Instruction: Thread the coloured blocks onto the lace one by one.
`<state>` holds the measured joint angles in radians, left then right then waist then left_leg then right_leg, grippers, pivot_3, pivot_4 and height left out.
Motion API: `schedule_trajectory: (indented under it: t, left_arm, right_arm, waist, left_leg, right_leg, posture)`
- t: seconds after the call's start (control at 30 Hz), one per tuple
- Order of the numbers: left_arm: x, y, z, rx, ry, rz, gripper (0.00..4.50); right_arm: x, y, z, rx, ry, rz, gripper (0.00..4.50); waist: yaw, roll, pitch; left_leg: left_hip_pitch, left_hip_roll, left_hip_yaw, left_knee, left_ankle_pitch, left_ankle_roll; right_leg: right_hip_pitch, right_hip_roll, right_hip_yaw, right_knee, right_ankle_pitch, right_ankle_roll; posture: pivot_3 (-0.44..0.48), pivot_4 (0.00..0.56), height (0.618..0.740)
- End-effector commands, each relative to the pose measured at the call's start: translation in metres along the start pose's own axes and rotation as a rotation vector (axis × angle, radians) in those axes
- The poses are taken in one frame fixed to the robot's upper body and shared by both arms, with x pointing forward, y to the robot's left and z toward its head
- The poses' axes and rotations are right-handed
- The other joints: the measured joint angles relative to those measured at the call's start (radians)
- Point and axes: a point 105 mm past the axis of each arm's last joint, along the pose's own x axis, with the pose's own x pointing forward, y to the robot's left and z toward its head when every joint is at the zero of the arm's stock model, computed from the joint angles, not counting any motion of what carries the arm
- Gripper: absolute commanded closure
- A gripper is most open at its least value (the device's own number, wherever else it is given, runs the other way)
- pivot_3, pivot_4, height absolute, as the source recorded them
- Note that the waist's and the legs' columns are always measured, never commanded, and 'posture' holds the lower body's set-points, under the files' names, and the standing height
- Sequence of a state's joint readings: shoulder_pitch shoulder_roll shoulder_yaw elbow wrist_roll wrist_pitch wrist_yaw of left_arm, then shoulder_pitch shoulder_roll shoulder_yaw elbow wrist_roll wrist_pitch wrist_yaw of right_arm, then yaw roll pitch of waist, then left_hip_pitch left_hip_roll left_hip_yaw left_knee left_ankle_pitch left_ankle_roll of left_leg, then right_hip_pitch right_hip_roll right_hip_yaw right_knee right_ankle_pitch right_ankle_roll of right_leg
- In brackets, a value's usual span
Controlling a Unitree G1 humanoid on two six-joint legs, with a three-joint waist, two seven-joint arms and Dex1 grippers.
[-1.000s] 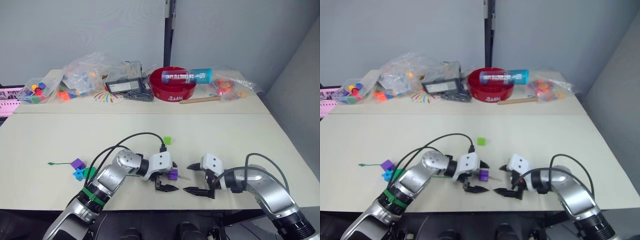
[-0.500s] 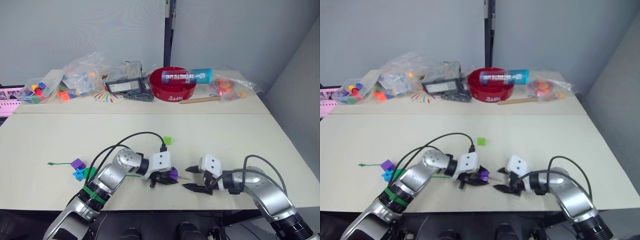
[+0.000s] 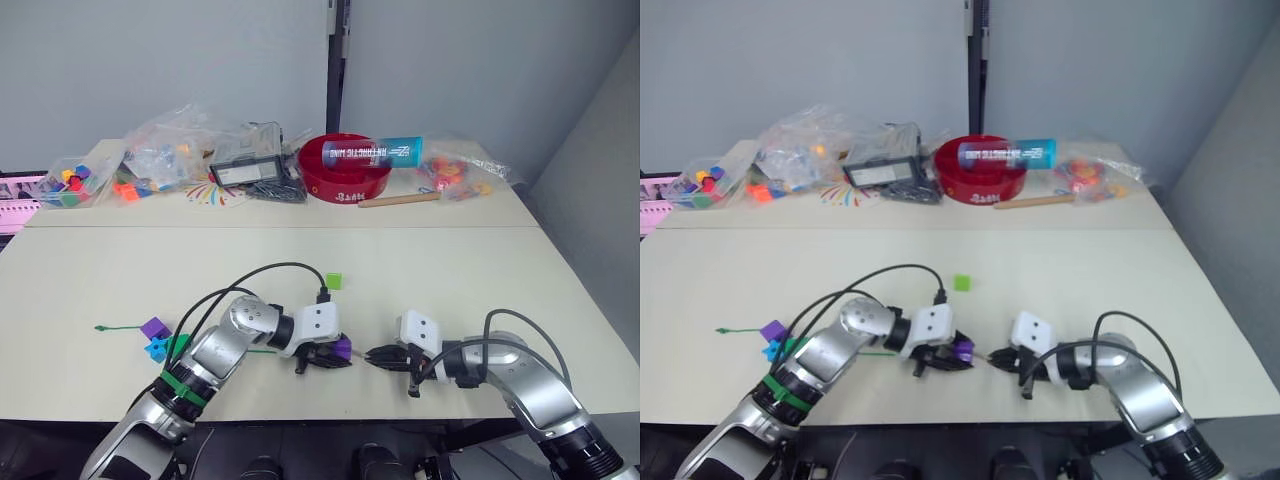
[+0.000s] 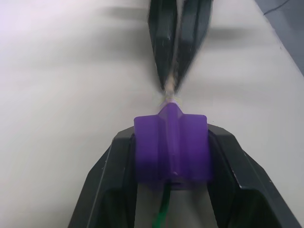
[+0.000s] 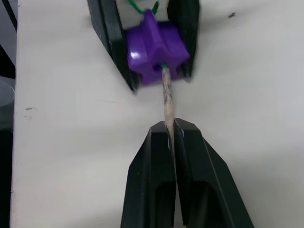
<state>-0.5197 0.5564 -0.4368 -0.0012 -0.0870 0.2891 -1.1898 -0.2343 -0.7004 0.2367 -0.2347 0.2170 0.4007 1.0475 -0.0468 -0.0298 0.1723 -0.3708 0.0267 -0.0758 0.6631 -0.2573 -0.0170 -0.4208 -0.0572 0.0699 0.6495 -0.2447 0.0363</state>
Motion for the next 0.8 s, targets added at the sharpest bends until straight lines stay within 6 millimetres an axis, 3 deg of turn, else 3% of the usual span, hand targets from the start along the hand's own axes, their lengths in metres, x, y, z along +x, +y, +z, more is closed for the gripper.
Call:
schedule_trajectory:
  t: [0.03, 0.2, 0.5, 0.63, 0.8]
  left_arm:
    - [-0.034, 0.003, -0.013, -0.028, 0.043, 0.063, 3.11]
    - [-0.086, -0.003, -0.043, -0.110, 0.142, 0.134, 3.11]
    - [-0.185, -0.035, -0.107, -0.205, 0.411, 0.172, 3.11]
    - [-0.208, -0.042, -0.125, -0.215, 0.485, 0.183, 3.11]
    - [-0.213, -0.041, -0.131, -0.211, 0.488, 0.207, 3.11]
  right_arm:
    - [-0.012, -0.005, 0.010, -0.078, 0.008, 0.021, 4.50]
    - [-0.020, -0.011, 0.009, -0.103, 0.042, 0.022, 4.50]
    - [-0.019, -0.008, 0.008, -0.107, 0.051, 0.048, 4.50]
    - [-0.016, -0.006, 0.009, -0.107, 0.044, 0.063, 4.50]
    - [-0.013, -0.005, 0.009, -0.107, 0.040, 0.071, 4.50]
  waist:
    - [0.000, 0.000, 0.000]
    - [0.000, 0.000, 0.000]
    - [-0.004, 0.001, 0.000]
    - [-0.005, 0.002, 0.000]
    - [-0.005, 0.005, 0.000]
  left_leg:
    - [0.000, 0.000, 0.000, 0.000, 0.000, 0.000]
    - [0.000, 0.001, 0.000, 0.000, 0.000, 0.000]
    - [0.002, 0.003, 0.002, -0.001, 0.000, 0.000]
    - [0.002, 0.004, 0.002, -0.001, 0.000, 0.000]
    - [0.002, 0.004, 0.002, -0.001, 0.000, 0.000]
  right_leg:
    - [0.000, 0.000, 0.000, 0.000, 0.000, 0.000]
    - [0.000, 0.000, 0.000, 0.000, 0.000, 0.000]
    - [0.000, 0.002, 0.000, 0.000, 0.000, -0.001]
    - [-0.001, 0.002, 0.000, 0.000, 0.000, -0.001]
    - [-0.001, 0.002, 0.000, 0.000, 0.000, -0.002]
  posture:
    - [0.000, 0.150, 0.731]
    - [0.000, 0.150, 0.731]
    - [0.000, 0.150, 0.731]
    - [0.000, 0.150, 0.731]
    - [0.000, 0.150, 0.731]
